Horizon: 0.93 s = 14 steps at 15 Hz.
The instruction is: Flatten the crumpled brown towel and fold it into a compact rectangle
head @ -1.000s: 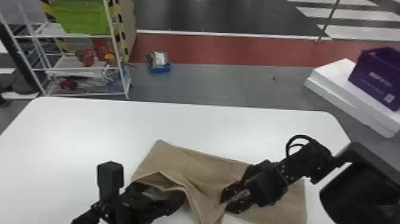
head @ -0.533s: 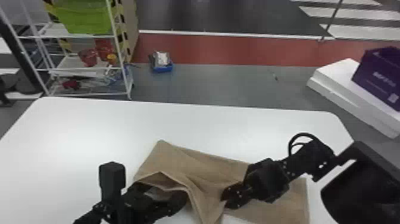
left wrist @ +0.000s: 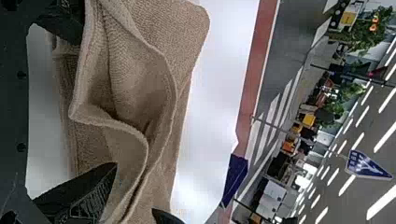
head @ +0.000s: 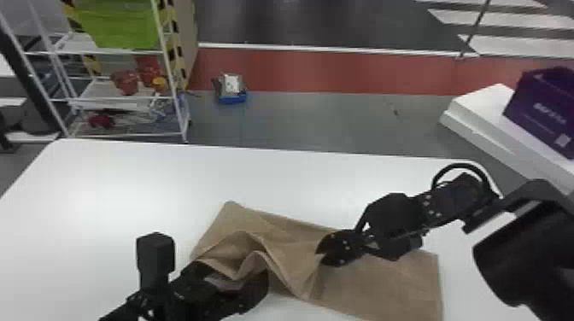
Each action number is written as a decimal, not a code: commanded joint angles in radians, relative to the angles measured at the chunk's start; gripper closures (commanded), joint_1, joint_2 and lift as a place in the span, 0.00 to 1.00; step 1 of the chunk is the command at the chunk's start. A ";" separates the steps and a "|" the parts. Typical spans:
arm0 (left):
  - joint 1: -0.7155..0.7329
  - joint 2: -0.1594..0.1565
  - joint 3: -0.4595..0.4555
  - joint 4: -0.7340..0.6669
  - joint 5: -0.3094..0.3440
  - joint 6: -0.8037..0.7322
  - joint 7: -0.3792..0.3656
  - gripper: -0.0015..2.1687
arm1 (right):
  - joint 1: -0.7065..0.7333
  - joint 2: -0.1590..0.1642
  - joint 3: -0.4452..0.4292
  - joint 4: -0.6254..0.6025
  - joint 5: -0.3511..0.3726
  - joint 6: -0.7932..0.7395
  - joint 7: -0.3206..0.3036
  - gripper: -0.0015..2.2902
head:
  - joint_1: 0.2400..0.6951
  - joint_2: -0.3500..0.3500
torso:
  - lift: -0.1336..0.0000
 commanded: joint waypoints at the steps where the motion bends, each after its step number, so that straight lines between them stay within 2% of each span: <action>1: 0.012 -0.003 0.053 -0.045 -0.003 0.071 -0.121 0.03 | 0.003 -0.006 -0.006 -0.021 -0.009 0.013 0.008 0.57 | 1.00 0.40 | 0.07; 3: -0.028 -0.003 0.113 -0.079 -0.046 0.267 -0.356 0.03 | 0.005 -0.003 -0.007 -0.021 -0.003 0.013 0.008 0.57 | 1.00 0.39 | 0.07; 4: -0.032 -0.003 0.128 -0.096 -0.073 0.301 -0.405 0.03 | 0.002 -0.003 -0.006 -0.021 -0.003 0.013 0.008 0.57 | 1.00 0.38 | 0.07; 5: -0.031 -0.003 0.142 -0.107 -0.086 0.301 -0.413 0.03 | -0.005 -0.004 -0.007 -0.021 -0.006 0.013 0.008 0.57 | 1.00 0.38 | 0.07; 7: -0.026 -0.003 0.193 -0.107 -0.061 0.301 -0.414 0.03 | -0.009 -0.012 -0.030 -0.057 -0.017 0.016 0.008 0.57 | 1.00 0.42 | 0.07; 8: -0.024 -0.003 0.219 -0.107 -0.047 0.301 -0.413 0.03 | -0.006 -0.027 -0.043 -0.095 -0.033 0.028 0.008 0.57 | 1.00 0.43 | 0.07; 11: -0.024 -0.003 0.256 -0.108 -0.020 0.301 -0.408 0.04 | 0.043 -0.102 -0.119 -0.190 -0.064 0.071 0.008 0.57 | 1.00 0.49 | 0.07; 13: -0.028 -0.003 0.259 -0.099 -0.014 0.301 -0.404 0.04 | 0.084 -0.121 -0.142 -0.189 -0.038 0.047 0.008 0.57 | 1.00 0.48 | 0.07; 14: -0.029 -0.003 0.259 -0.094 -0.014 0.298 -0.404 0.04 | 0.114 -0.127 -0.144 -0.172 0.000 0.007 0.008 0.57 | 1.00 0.47 | 0.07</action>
